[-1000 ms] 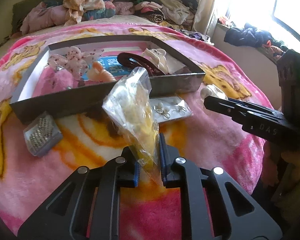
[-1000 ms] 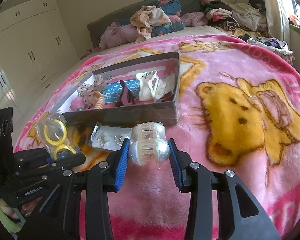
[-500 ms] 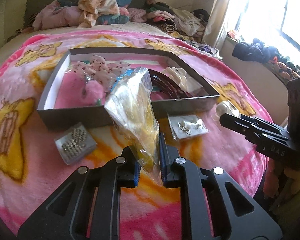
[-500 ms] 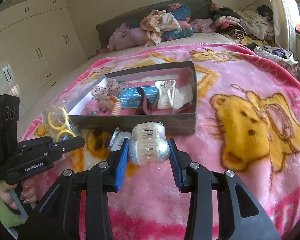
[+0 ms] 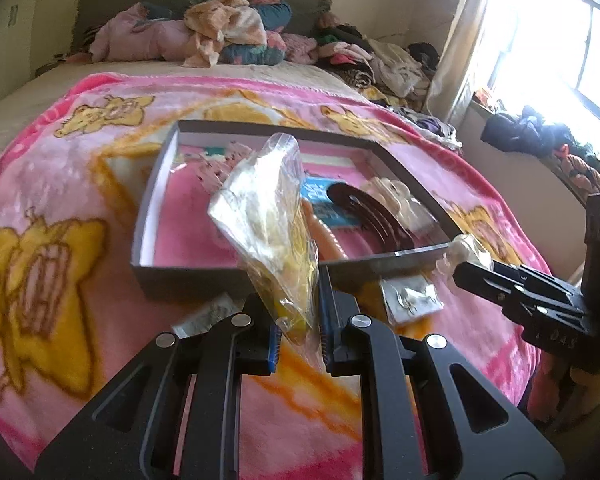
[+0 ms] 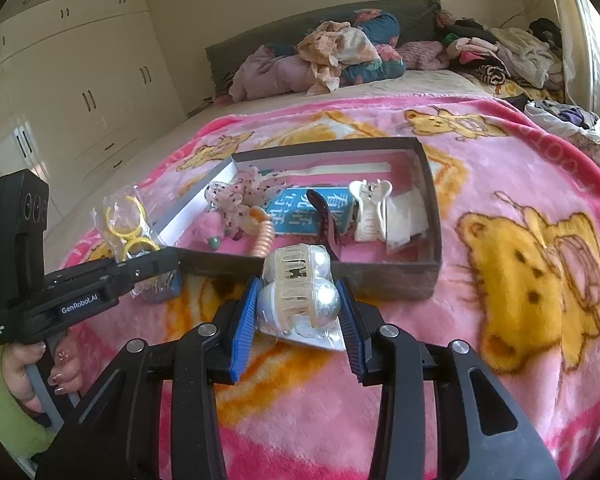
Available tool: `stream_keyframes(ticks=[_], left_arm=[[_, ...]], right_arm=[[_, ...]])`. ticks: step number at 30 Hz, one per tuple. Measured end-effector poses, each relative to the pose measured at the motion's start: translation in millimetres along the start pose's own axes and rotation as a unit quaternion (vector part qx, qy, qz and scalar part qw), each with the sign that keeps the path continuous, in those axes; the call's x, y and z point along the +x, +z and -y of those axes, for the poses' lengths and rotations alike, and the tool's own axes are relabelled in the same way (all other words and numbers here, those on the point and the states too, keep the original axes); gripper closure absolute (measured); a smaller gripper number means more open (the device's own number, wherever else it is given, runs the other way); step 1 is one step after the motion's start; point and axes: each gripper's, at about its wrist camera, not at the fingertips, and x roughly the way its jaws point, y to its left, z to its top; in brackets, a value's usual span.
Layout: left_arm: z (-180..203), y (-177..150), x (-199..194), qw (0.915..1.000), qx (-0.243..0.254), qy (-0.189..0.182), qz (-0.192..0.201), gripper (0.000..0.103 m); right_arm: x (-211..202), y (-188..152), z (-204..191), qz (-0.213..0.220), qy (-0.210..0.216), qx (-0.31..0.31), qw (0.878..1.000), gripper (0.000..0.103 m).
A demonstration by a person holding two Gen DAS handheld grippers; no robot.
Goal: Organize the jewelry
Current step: 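Carry the yellow-ring bag and white case into the box and release both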
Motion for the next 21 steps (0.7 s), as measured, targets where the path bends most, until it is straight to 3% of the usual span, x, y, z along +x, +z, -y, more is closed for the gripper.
stream_keyframes(ticks=[21], left_arm=[[-11.0, 43.6, 14.7, 0.9997, -0.007, 0.006, 0.021, 0.094]], right_arm=[[18.5, 36.3, 1.4, 0.009, -0.033, -0.006, 0.999, 0.066]])
